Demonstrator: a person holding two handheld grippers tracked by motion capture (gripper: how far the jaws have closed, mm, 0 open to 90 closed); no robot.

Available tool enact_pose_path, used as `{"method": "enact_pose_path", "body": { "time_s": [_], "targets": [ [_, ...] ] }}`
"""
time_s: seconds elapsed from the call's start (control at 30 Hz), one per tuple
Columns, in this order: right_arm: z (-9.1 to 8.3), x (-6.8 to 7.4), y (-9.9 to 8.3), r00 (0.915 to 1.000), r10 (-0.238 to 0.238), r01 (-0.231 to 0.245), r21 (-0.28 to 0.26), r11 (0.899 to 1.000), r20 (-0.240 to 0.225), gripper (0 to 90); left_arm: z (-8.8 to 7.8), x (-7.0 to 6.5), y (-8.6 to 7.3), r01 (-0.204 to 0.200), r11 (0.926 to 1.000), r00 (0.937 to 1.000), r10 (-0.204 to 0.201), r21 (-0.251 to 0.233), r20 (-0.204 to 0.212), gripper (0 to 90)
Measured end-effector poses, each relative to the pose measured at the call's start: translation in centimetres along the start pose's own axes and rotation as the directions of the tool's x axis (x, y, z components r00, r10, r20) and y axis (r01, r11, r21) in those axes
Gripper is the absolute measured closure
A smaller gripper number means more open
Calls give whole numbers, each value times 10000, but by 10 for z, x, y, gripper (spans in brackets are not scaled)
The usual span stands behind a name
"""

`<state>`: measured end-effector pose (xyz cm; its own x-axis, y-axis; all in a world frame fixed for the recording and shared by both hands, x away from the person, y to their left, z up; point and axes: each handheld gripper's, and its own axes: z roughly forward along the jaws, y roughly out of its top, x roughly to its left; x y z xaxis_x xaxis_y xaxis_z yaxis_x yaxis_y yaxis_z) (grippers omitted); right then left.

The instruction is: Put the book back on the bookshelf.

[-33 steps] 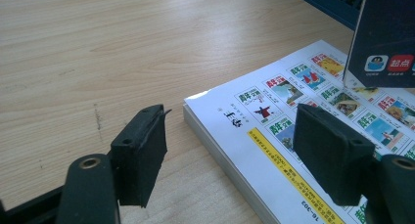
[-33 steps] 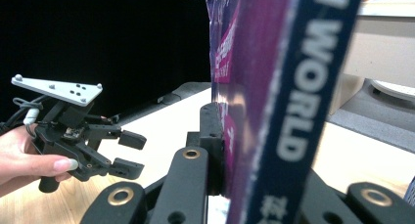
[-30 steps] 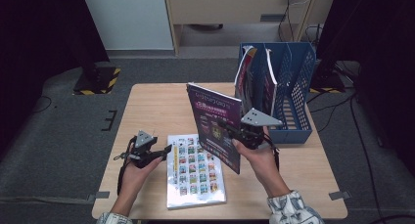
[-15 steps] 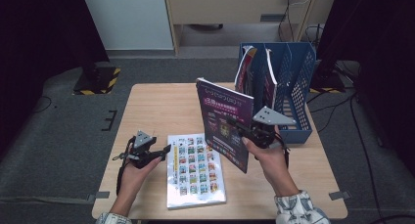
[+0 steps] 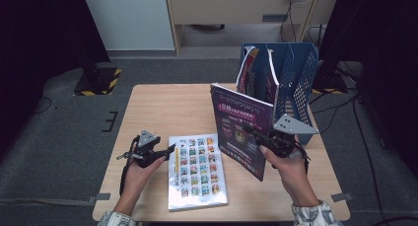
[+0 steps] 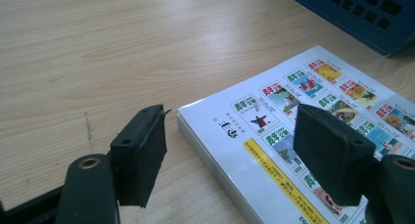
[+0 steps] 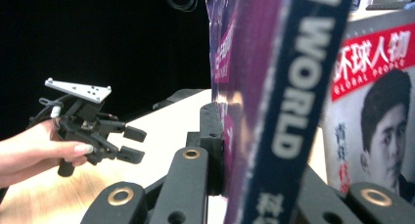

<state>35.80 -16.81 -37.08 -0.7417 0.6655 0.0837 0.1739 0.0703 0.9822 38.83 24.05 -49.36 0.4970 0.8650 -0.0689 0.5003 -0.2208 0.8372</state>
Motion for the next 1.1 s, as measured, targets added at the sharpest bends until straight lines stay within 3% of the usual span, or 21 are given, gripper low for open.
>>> {"method": "enact_pose_path", "body": {
  "time_s": [0.47,1.1],
  "targets": [
    [-25,-12,-10,9992,238,-241,76,9997,307,843,6,-4,1,-238,9993,9997,237,302,42,229],
    [-48,-26,-1,9978,445,-441,-105,9990,482,843,6,-3,1,-193,9995,9998,193,258,1,218]
  ]
}}
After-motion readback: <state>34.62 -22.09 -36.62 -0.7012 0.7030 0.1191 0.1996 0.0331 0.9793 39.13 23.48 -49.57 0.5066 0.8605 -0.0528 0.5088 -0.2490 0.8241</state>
